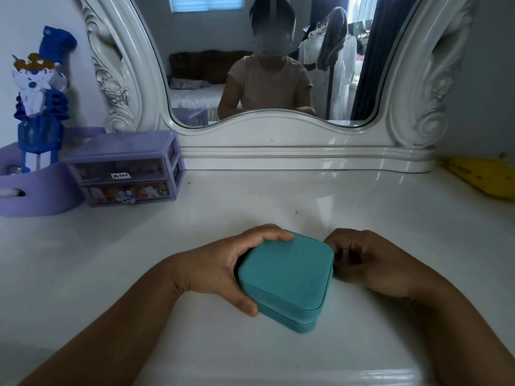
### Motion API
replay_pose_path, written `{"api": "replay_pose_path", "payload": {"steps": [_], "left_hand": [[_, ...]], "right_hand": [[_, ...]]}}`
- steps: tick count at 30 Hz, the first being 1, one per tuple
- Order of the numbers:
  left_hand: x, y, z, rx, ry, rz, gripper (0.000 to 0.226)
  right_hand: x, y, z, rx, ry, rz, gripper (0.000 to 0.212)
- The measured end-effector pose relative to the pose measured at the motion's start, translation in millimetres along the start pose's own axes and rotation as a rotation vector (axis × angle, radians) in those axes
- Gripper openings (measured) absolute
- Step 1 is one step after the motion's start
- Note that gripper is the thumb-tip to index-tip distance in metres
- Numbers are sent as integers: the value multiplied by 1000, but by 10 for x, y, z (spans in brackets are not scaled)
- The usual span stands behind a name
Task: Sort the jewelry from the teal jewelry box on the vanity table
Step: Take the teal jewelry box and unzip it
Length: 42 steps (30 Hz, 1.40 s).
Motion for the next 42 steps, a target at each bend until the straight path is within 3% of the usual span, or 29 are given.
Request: {"api": "replay_pose_path", "payload": {"steps": [15, 21, 24, 28, 31, 37, 40, 42], "left_hand": [[-38, 29, 23, -14, 7, 0, 99], [-53, -24, 17, -20, -150, -201, 99], [-94, -23, 54, -38, -129, -266, 96], [-123, -46, 56, -36, 53, -334, 88], [-180, -114, 73, -15, 48, -466, 84], [-267, -234, -2, 11, -173, -701, 79], [-358, -299, -18, -51, -286, -741, 95], [-426, -353, -32, -81, -305, -748, 86]], "right_hand": [[57, -175, 40, -84, 130, -155, 16], [-25, -108, 22, -34, 137, -325, 40], [0, -20, 65, -24, 57, -222, 45], [139, -7, 100, 26, -42, 57, 92], [209, -50, 71, 24, -150, 73, 115], [203, -82, 62, 6, -230, 61, 126], [195, -85, 81, 9, -207, 52, 126], [195, -87, 83, 26, -204, 53, 125]]}}
Point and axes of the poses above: each hand's wrist, its own y-axis away from the middle knuckle, its own x-axis out of the palm, z = x × y, the point moved 3 cm from there along -y, towards the middle knuckle, and after that the axes turned 6 degrees about x, right-handed, at the moved point
